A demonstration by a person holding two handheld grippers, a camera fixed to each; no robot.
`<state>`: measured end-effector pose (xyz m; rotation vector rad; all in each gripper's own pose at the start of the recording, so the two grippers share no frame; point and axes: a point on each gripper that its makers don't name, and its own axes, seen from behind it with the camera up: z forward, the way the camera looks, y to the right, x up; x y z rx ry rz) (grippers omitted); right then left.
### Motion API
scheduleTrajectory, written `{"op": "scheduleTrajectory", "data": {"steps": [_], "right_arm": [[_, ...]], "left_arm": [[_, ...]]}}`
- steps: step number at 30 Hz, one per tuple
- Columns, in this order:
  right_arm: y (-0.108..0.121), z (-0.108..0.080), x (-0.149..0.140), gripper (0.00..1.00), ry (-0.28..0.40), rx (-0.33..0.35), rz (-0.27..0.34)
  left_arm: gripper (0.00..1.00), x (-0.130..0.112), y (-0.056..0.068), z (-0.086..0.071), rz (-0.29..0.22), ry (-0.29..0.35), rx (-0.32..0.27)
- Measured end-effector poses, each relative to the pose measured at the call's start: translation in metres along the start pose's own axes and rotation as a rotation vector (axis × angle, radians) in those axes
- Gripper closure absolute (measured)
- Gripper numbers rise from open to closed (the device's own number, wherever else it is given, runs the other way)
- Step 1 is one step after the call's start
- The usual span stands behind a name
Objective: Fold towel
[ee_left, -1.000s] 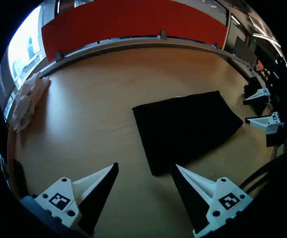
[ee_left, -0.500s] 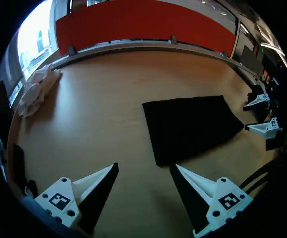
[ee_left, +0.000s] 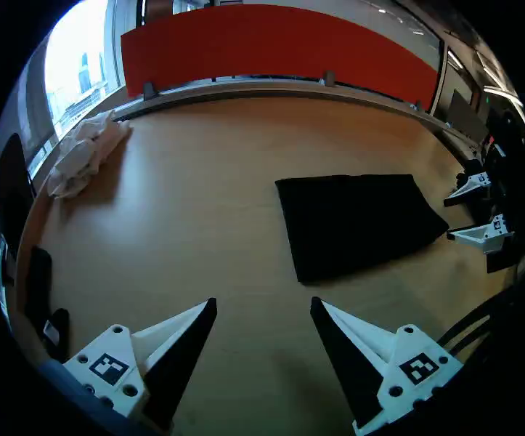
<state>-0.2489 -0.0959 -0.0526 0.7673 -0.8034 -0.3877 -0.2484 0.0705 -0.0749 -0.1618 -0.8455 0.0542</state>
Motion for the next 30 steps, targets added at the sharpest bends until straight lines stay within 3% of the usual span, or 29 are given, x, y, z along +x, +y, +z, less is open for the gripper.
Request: {"op": "scheduleTrajectory", "data": {"steps": [11, 30], "right_arm": [[0.0, -0.001, -0.008, 0.03, -0.027, 0.008, -0.027], [0.002, 0.003, -0.021, 0.34, -0.078, 0.017, 0.0]], "left_arm": [[0.04, -0.006, -0.002, -0.007, -0.024, 0.03, 0.01], [0.04, -0.007, 0.0, -0.017, -0.036, 0.142, 0.019]]}}
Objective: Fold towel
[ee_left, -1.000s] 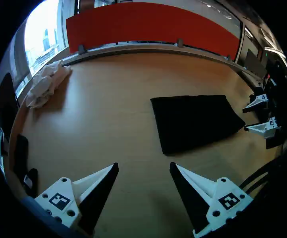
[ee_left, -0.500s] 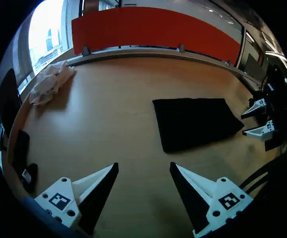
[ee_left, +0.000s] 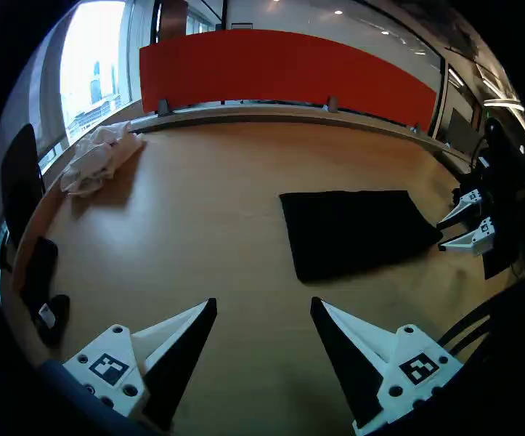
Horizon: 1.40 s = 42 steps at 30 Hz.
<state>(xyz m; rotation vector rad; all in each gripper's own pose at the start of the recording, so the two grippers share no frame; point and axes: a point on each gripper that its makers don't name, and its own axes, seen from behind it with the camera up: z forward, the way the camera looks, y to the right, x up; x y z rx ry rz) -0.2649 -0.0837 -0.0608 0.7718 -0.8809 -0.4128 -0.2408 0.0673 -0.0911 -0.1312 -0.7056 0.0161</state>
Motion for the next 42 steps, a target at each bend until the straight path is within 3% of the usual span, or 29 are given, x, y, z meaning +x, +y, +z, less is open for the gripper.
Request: {"op": "scheduleTrajectory", "data": {"steps": [9, 11, 21, 25, 33, 42], "right_arm": [[-0.001, 0.001, -0.004, 0.47, -0.015, 0.005, -0.004], [-0.002, 0.002, -0.005, 0.55, -0.02, 0.009, -0.001], [-0.002, 0.001, -0.002, 0.58, -0.014, 0.01, 0.011], [-0.002, 0.003, -0.004, 0.75, -0.018, 0.007, 0.007], [0.0, 0.001, -0.005, 0.93, -0.015, -0.002, 0.008], [0.002, -0.003, 0.0, 0.96, 0.004, -0.019, 0.014]], "left_arm": [[0.04, -0.004, -0.003, -0.003, -0.002, 0.018, 0.01], [0.04, -0.005, -0.004, -0.004, 0.003, 0.019, 0.012], [0.04, -0.008, -0.006, -0.01, 0.0, 0.018, 0.013], [0.04, -0.009, -0.006, -0.012, 0.003, 0.018, 0.014], [0.04, -0.01, -0.006, -0.014, 0.011, 0.019, 0.016], [0.04, -0.007, -0.006, -0.016, 0.006, 0.031, 0.02]]}}
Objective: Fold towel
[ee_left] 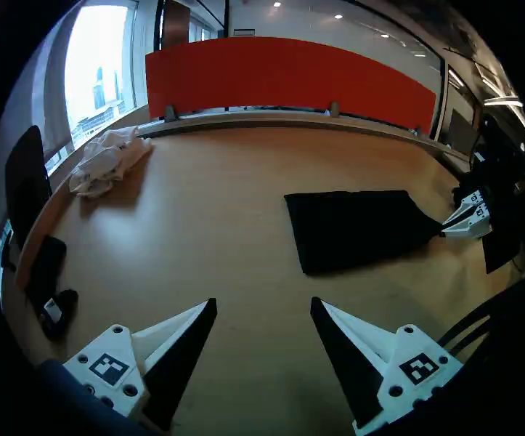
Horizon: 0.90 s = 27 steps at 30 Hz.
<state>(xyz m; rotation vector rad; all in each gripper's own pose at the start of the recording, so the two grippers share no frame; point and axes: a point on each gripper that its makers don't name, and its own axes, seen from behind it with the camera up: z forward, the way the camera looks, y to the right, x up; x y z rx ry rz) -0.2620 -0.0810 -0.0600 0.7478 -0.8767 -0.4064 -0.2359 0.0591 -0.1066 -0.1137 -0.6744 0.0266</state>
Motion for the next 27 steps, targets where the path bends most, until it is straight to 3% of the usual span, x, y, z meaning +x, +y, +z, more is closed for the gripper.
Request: {"op": "scheduleTrajectory", "data": {"steps": [11, 27], "right_arm": [[0.006, -0.009, 0.008, 0.96, 0.019, -0.013, 0.009], [0.013, -0.027, 0.025, 0.96, 0.046, -0.026, -0.029]], "left_arm": [[0.04, 0.002, -0.003, -0.003, 0.007, 0.01, 0.005], [0.04, 0.005, -0.005, -0.01, 0.008, 0.019, 0.007]]}}
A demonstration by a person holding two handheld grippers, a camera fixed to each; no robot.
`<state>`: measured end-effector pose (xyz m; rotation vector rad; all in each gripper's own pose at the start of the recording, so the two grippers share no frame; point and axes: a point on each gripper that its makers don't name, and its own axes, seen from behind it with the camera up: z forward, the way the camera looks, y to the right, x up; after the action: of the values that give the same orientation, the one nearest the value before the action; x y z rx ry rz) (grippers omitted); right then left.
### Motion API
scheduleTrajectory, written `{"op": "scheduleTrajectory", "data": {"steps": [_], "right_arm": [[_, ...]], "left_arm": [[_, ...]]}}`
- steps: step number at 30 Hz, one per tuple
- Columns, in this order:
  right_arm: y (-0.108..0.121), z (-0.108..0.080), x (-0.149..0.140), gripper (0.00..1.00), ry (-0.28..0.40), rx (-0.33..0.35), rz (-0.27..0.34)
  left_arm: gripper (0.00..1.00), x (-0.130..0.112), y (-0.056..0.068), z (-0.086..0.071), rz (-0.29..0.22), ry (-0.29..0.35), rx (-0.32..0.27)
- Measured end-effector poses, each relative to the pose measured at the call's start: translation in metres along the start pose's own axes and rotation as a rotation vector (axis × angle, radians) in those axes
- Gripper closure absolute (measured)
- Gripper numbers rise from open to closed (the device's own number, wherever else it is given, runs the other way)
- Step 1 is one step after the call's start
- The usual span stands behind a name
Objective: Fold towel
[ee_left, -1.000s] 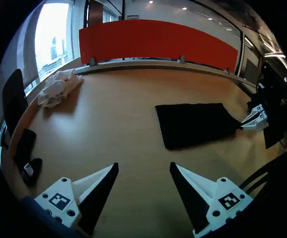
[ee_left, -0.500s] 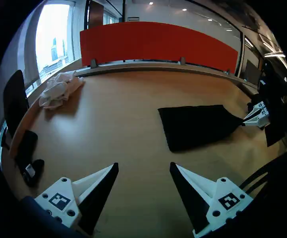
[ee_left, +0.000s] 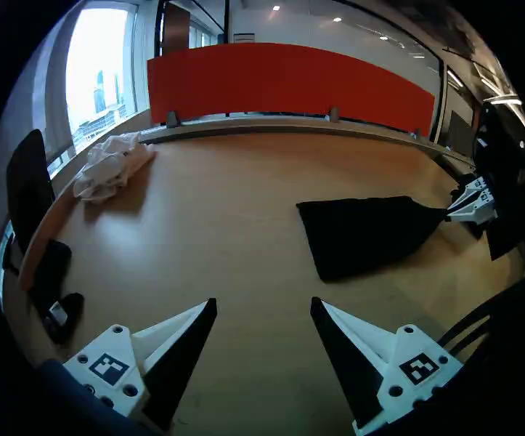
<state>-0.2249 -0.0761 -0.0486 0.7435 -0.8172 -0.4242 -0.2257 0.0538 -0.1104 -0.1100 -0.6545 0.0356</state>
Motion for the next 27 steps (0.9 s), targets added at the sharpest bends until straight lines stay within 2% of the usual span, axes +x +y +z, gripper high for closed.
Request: {"op": "scheduleTrajectory", "data": {"steps": [9, 27], "right_arm": [[-0.005, 0.003, 0.024, 0.96, 0.026, 0.009, -0.044], [-0.034, 0.018, 0.122, 0.96, 0.125, 0.076, -0.215]], "left_arm": [[0.04, -0.003, 0.001, -0.008, -0.004, -0.002, -0.002], [0.04, -0.006, 0.0, -0.024, -0.029, 0.009, 0.005]]}}
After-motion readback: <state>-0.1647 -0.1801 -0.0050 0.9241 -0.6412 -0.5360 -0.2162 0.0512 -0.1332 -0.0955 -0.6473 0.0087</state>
